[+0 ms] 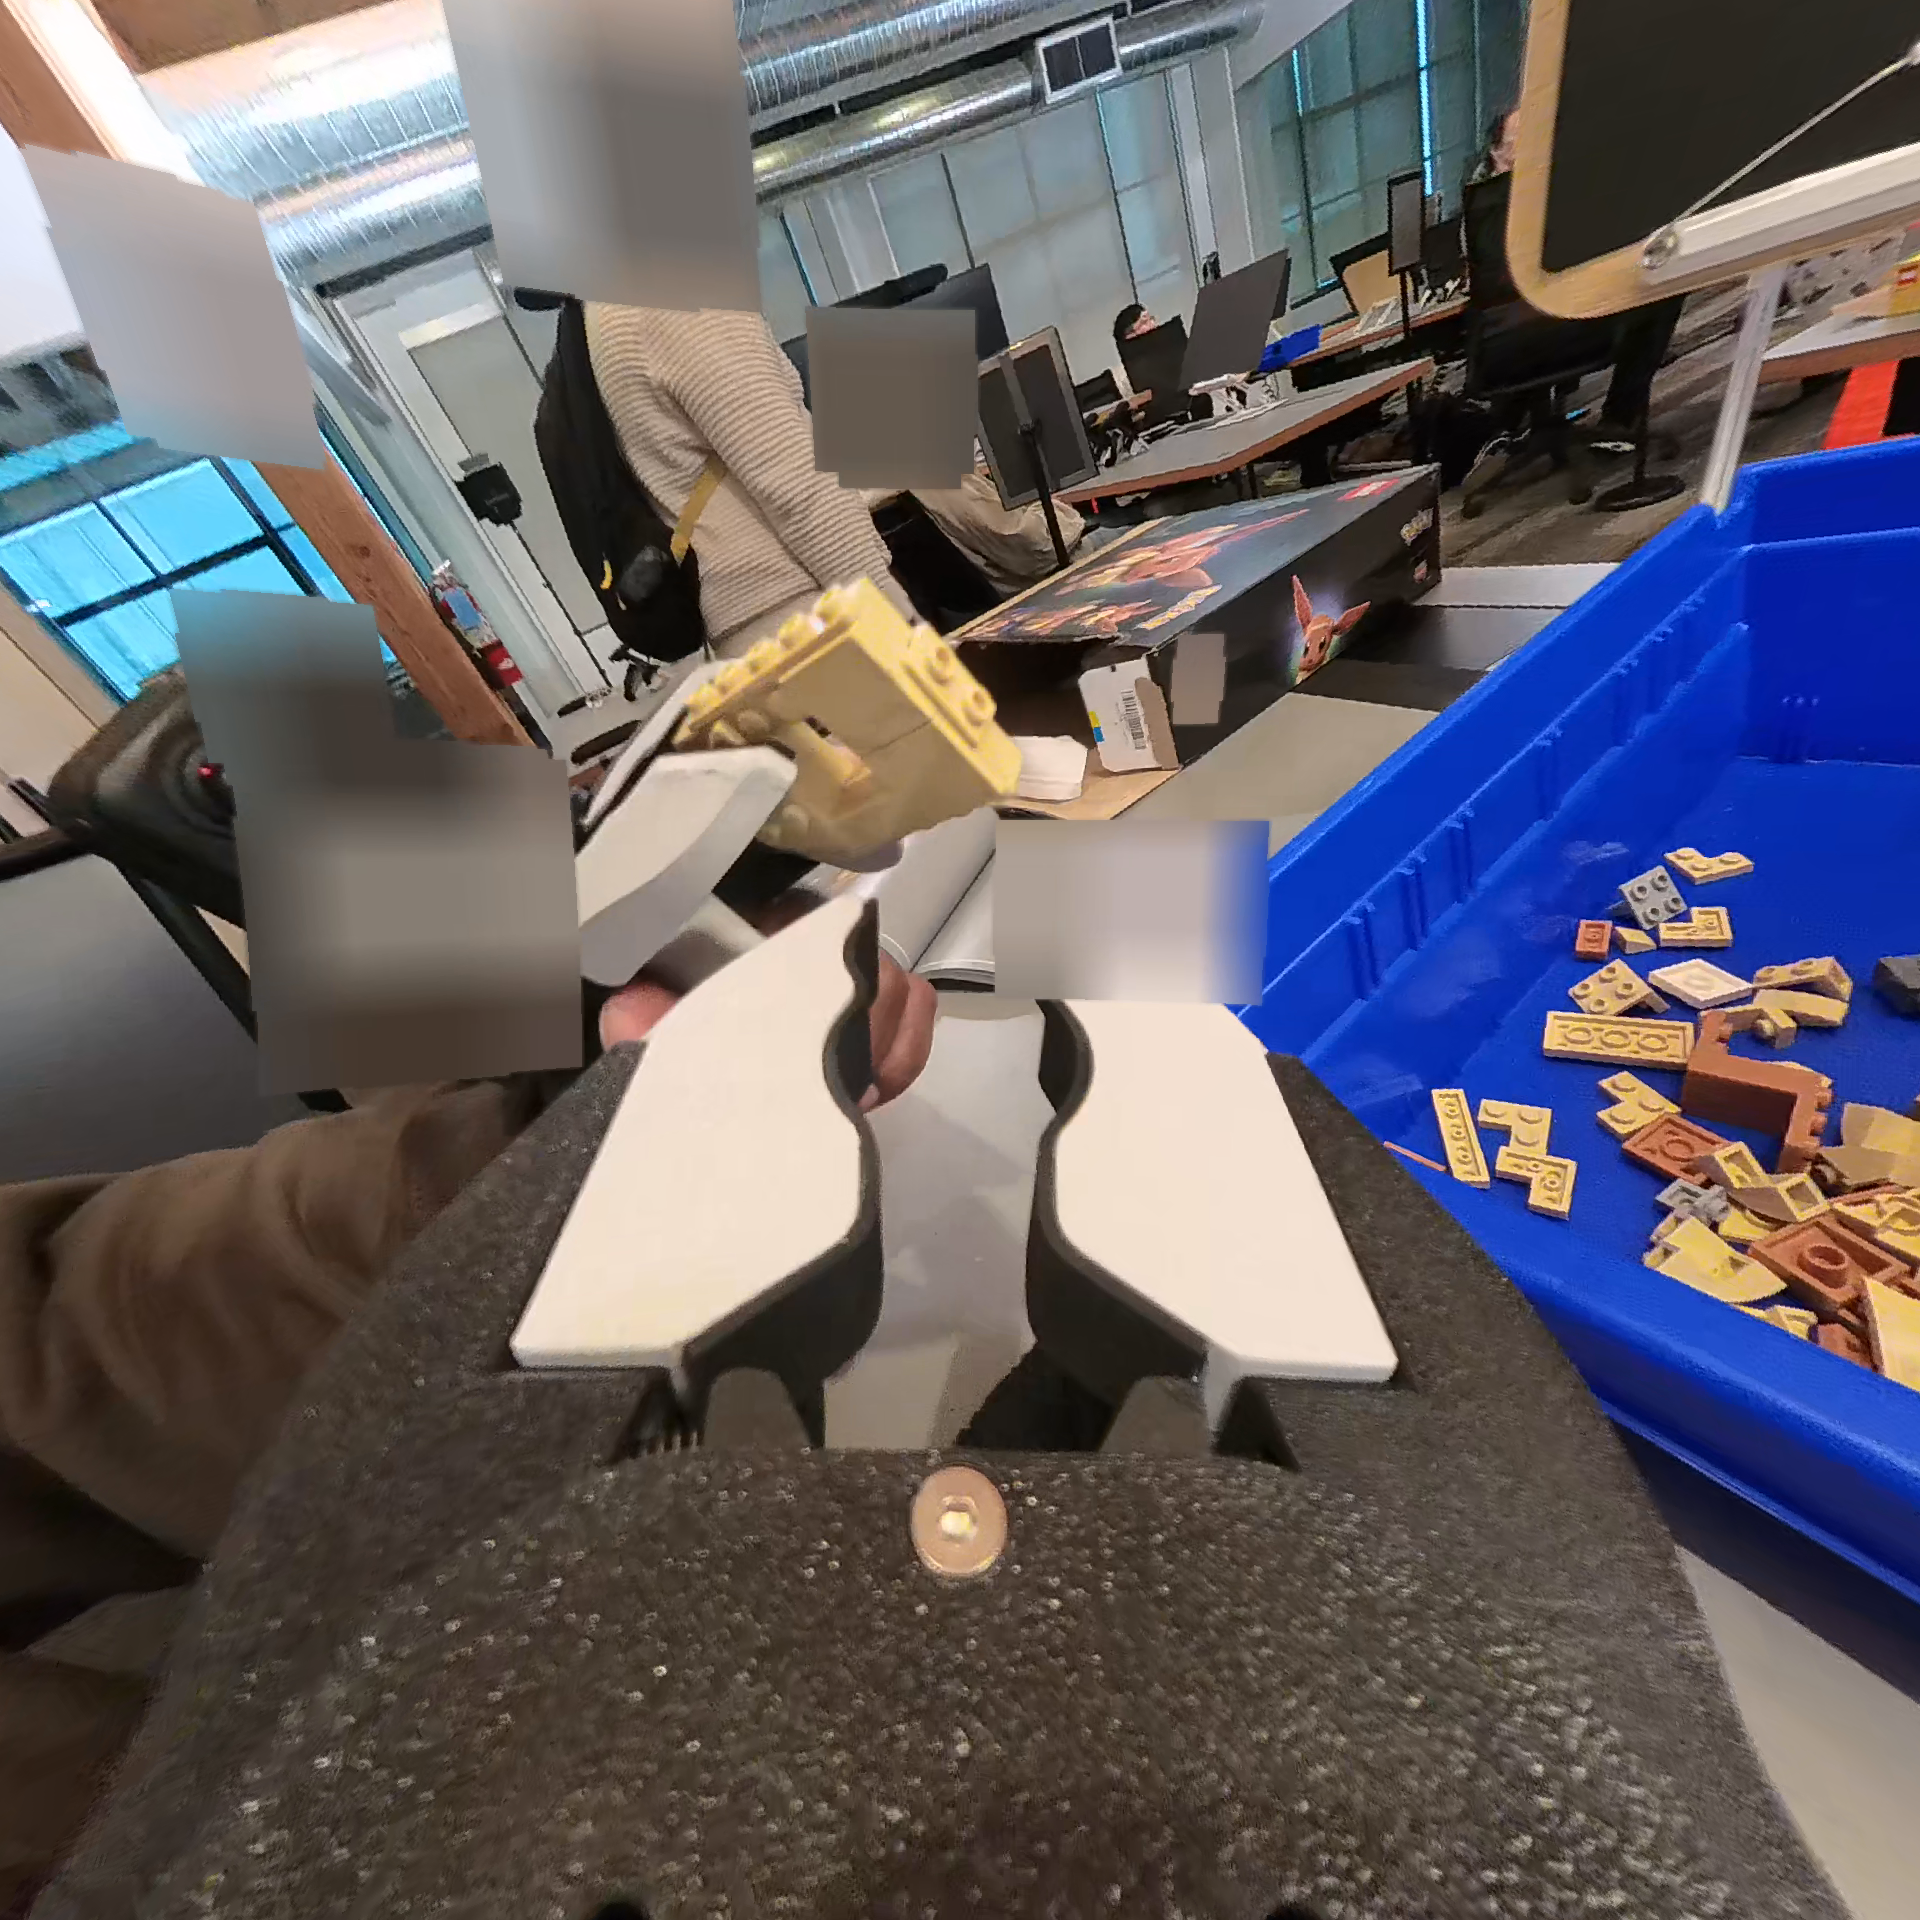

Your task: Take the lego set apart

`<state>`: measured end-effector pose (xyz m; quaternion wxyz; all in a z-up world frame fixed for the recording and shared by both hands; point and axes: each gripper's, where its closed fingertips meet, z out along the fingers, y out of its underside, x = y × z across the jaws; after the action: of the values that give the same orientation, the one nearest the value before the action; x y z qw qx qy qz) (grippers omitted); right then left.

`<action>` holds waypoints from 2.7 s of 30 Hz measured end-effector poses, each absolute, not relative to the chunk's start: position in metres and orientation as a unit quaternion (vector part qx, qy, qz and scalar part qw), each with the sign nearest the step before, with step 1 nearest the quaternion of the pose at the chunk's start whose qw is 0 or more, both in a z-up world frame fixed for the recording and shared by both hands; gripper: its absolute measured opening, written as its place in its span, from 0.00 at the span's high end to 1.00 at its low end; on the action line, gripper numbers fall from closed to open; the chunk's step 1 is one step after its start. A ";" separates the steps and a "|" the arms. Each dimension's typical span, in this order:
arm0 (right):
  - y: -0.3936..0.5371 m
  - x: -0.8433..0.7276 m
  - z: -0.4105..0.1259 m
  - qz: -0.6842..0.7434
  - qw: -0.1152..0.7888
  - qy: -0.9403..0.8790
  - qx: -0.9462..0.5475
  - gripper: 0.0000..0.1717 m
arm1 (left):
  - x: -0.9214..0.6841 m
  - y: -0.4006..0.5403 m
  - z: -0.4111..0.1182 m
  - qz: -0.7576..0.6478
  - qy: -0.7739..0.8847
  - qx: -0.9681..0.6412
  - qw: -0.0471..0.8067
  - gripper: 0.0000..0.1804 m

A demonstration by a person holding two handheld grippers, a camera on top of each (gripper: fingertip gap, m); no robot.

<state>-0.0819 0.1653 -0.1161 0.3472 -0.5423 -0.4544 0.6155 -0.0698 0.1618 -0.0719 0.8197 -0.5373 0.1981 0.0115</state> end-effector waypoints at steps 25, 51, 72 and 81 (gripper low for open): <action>0.163 -0.082 -0.118 0.565 0.411 -0.491 -0.520 0.84 | -0.075 0.162 -0.069 0.040 0.188 -0.537 0.821 0.91; 0.165 -0.078 -0.103 0.631 0.393 -0.430 -0.513 0.84 | -0.063 0.159 -0.068 0.051 0.208 -0.524 0.824 0.91; 0.160 -0.085 -0.099 0.664 0.369 -0.392 -0.519 0.84 | -0.080 0.149 -0.050 -0.130 0.111 -0.482 0.859 0.91; 0.154 -0.090 -0.090 0.688 0.362 -0.359 -0.515 0.84 | -0.088 0.145 -0.045 -0.199 0.075 -0.456 0.864 0.91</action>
<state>-0.0905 0.1536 -0.0898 0.3623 -0.5154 -0.3594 0.6885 -0.0881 0.1454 -0.0454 0.8643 -0.4561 0.0746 -0.1985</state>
